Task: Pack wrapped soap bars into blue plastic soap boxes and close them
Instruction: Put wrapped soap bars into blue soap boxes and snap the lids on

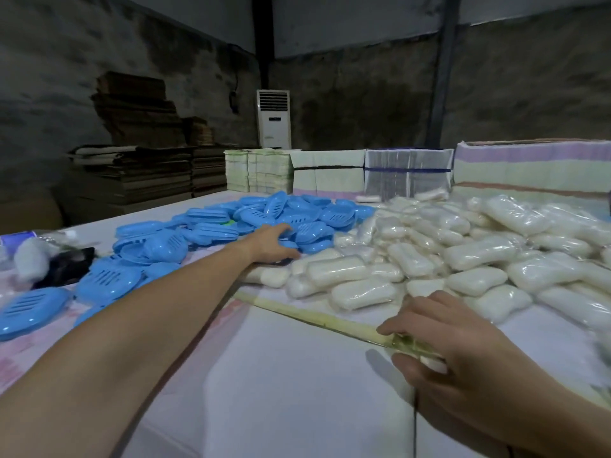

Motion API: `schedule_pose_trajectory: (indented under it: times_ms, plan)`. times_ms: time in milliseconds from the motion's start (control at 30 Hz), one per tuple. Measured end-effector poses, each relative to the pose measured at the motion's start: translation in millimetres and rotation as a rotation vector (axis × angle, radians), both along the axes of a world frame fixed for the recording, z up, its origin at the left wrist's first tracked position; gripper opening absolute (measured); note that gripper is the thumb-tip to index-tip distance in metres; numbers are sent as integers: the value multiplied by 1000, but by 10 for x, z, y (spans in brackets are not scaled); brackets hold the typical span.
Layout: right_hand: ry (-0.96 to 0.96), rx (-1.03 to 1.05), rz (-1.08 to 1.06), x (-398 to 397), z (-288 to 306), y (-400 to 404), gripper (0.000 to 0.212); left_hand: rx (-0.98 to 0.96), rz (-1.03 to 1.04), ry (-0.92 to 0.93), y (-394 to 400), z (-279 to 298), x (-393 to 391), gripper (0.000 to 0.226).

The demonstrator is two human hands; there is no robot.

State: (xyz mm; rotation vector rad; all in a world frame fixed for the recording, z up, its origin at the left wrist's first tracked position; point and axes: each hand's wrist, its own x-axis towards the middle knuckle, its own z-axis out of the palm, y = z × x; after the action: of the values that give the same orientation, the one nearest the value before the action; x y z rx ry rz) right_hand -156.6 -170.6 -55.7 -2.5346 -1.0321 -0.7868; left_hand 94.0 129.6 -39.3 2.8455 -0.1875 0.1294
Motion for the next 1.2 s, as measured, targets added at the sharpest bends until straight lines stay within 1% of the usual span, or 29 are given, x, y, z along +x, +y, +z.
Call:
schedule_pose_trajectory:
  times_ms: [67,133,267,333,367,433,500,567,633,667,733,800,867,933,1000,1033,1100,1133,1200]
  plan:
    - [-1,-2,3,-5,5,2,24,-2,-63,-25,-57,38,-90,60]
    - [-5,-1,3,-5,11,4,24,-11,-84,-70,-106,60,-191,42]
    - [-7,10,2,-9,16,12,23,-68,-108,-155,-202,100,-446,23]
    - [-1,14,2,-8,19,12,23,-75,-123,-229,-273,131,-575,13]
    - [3,19,-1,-6,24,6,23,-101,-134,-285,-322,147,-638,10]
    - [23,41,-11,-6,32,-4,21,-215,-170,-387,-457,176,-766,9]
    - [55,63,-24,-4,36,-12,19,-349,-231,-439,-650,212,-923,9]
    - [67,98,-44,7,45,-16,19,-429,-323,-455,-875,254,-1087,10]
    - [48,173,-70,24,67,-30,20,-506,-409,-436,-1105,289,-1262,12]
    - [33,227,-82,23,92,-37,20,-584,-447,-384,-1217,305,-1361,15]
    - [-13,346,-97,-16,171,-59,16,-756,-525,-222,-1430,326,-1575,26]
    - [-102,457,-107,-77,257,-118,16,-840,-595,-119,-1620,316,-1746,35]
    - [-176,569,-134,-136,341,-215,20,-889,-638,-24,-1766,284,-1870,36]
    - [-201,672,-187,-159,408,-327,16,-816,-678,44,-1868,218,-1952,29]
    - [-182,776,-257,-153,452,-447,24,-647,-734,63,-1921,99,-2013,26]
    - [-163,824,-286,-141,463,-502,26,-535,-774,9,-1931,34,-2033,23]
    - [-114,882,-342,-113,456,-577,27,-308,-868,-187,-1944,-63,-2065,18]
    - [-94,889,-362,-96,442,-596,27,-254,-904,-259,-1943,-89,-2078,17]
    - [-81,870,-377,-56,407,-615,28,-235,-957,-286,-1914,-102,-2083,18]
